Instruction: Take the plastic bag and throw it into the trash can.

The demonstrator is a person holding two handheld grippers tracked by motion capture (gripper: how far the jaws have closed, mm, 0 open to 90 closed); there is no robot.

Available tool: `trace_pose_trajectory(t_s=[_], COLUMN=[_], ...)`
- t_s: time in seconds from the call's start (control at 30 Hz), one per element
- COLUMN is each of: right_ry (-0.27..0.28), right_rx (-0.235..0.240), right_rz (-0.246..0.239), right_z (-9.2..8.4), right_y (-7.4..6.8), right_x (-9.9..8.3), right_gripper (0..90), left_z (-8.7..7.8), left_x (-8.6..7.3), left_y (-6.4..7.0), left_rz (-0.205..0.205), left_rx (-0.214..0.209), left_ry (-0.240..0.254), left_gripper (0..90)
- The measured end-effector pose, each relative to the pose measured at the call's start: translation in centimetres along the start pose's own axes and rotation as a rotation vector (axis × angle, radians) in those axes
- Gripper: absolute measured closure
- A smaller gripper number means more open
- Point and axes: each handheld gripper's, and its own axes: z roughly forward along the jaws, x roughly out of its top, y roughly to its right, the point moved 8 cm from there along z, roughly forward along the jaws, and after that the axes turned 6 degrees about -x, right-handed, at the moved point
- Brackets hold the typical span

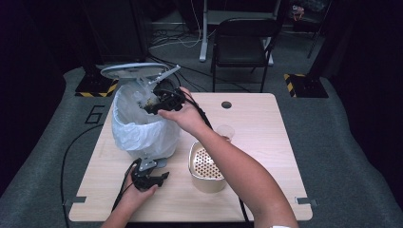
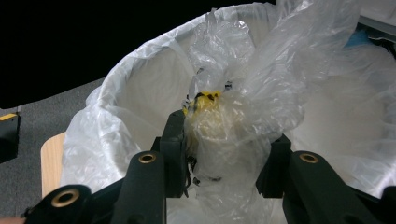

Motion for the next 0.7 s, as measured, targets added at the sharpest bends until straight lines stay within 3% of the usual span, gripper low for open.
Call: trace_pose_trajectory(t_s=[0.37, 0.43, 0.5, 0.53, 0.57, 0.6, 0.7], right_ry=[-0.024, -0.026, -0.025, -0.028, -0.028, -0.009, -0.003], right_rx=[-0.004, -0.006, 0.0, -0.003, -0.003, 0.004, -0.004], right_rz=[0.013, -0.001, 0.006, 0.027, 0.027, 0.039, 0.043], right_z=[1.2, 1.6, 1.8, 1.9, 1.9, 1.8, 1.7], right_y=[-0.4, -0.2, -0.3, -0.4, -0.4, -0.6, -0.7], right_x=[-0.1, -0.1, -0.1, -0.1, -0.1, 0.1, 0.2], right_gripper=[59.6, 53.9, 48.7, 39.3, 39.3, 31.6, 24.1], left_z=[0.0, 0.0, 0.0, 0.0, 0.0, 0.0, 0.0], left_x=[0.0, 0.0, 0.0, 0.0, 0.0, 0.0, 0.0], left_y=[0.1, 0.1, 0.0, 0.1, 0.1, 0.0, 0.0], left_rz=[-0.005, -0.004, 0.005, -0.005, -0.005, 0.004, -0.003], left_rx=[-0.006, -0.005, 0.003, -0.006, -0.006, 0.001, -0.005], left_ry=[0.001, 0.001, 0.0, 0.001, 0.001, -0.001, -0.005], left_gripper=[34.1, 34.1, 34.1, 34.1, 34.1, 34.1, 34.1])
